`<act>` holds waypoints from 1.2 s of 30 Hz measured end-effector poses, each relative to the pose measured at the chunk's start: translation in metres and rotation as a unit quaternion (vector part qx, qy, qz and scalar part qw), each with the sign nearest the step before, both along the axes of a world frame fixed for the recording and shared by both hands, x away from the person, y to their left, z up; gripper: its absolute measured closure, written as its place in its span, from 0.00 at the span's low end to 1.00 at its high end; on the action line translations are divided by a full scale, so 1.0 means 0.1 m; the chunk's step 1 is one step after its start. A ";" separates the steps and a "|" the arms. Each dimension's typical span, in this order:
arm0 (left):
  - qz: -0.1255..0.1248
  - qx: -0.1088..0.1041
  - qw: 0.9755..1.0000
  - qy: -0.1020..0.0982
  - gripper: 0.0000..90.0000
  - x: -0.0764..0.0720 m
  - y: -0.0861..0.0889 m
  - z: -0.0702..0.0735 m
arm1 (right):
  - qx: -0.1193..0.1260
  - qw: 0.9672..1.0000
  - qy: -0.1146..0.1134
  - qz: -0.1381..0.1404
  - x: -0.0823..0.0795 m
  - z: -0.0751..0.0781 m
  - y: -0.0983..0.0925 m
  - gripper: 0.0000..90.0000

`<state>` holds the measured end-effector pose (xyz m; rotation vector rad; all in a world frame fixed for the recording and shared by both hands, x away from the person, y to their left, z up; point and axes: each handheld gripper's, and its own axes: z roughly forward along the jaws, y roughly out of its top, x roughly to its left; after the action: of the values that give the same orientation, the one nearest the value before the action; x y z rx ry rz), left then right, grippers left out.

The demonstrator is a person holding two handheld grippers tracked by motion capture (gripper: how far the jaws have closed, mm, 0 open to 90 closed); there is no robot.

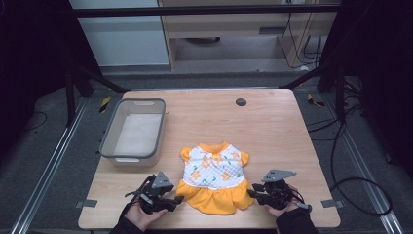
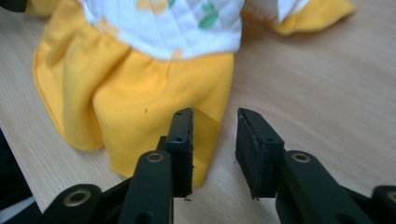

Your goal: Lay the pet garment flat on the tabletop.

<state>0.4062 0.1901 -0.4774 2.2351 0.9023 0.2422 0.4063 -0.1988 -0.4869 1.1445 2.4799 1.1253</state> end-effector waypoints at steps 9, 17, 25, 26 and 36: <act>0.035 -0.053 0.996 -0.068 0.38 0.13 0.17 0.36 | 0.057 0.994 -0.085 -0.036 0.09 0.29 -0.15 0.65; 0.062 -0.030 0.993 -0.092 0.46 0.65 0.06 0.52 | 0.070 0.988 -0.116 -0.071 0.50 0.44 -0.10 0.65; 0.096 0.000 0.994 -0.056 0.48 1.21 -0.17 0.29 | 0.046 0.992 -0.082 -0.089 1.02 0.21 0.07 0.67; 0.096 0.001 0.994 -0.056 0.48 1.25 -0.21 0.25 | 0.040 0.992 -0.079 -0.088 1.06 0.17 0.09 0.67; 0.096 0.024 0.995 -0.003 0.53 1.42 -0.37 -0.08 | -0.001 0.997 -0.035 -0.072 1.19 -0.12 0.24 0.70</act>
<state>0.5480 0.1529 -0.4849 2.1912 1.1202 0.3638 0.5251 -0.1743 -0.4986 1.2403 2.3051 1.1022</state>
